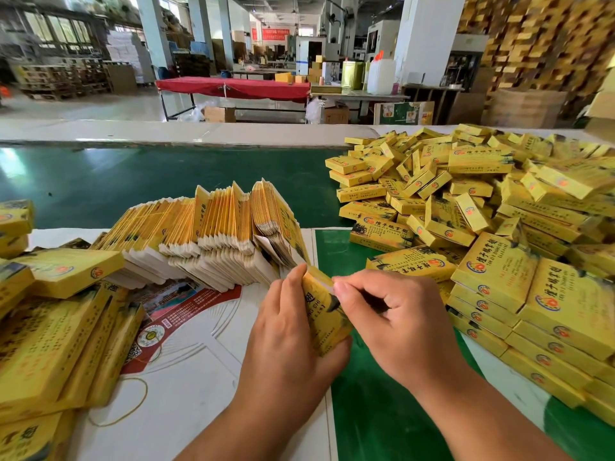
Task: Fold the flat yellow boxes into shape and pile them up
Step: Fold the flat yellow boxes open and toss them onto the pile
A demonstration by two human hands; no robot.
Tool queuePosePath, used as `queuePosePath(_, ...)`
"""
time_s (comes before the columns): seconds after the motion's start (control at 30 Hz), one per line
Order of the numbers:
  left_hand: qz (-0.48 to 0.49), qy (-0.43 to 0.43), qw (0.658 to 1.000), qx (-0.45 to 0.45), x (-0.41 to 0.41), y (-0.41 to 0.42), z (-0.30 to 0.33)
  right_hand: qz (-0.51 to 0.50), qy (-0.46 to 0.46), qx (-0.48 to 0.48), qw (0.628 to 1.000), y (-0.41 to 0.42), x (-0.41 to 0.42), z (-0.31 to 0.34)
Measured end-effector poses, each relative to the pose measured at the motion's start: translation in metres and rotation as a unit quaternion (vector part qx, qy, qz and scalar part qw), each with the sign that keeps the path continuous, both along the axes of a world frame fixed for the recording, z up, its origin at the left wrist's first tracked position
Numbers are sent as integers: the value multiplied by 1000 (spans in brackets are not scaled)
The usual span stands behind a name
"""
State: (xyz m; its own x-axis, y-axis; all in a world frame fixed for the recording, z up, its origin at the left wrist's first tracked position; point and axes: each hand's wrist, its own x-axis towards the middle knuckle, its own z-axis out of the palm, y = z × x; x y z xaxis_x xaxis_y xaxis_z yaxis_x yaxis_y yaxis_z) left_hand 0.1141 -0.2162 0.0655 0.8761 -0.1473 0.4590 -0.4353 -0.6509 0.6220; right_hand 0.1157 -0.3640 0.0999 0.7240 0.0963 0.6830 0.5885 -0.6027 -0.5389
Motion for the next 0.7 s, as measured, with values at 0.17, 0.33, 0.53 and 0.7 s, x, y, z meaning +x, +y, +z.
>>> queuePosePath(0.17, 2, 7, 999, -34, 2, 3, -1, -8, -24, -76, 997, 6, -1, -1)
queuePosePath(0.33, -23, -37, 996, -76, 4, 5, 2, -3, -31, -53, 998, 9, 1, -7)
queuePosePath(0.53, -13, -88, 995, -53, 12, 17, 8, 1, -52, -33, 998, 2, 6, -7)
queuePosePath(0.7, -15, -99, 993, -62, 16, 20, 8, 5, -20, -19, 1000, -9, 8, -5)
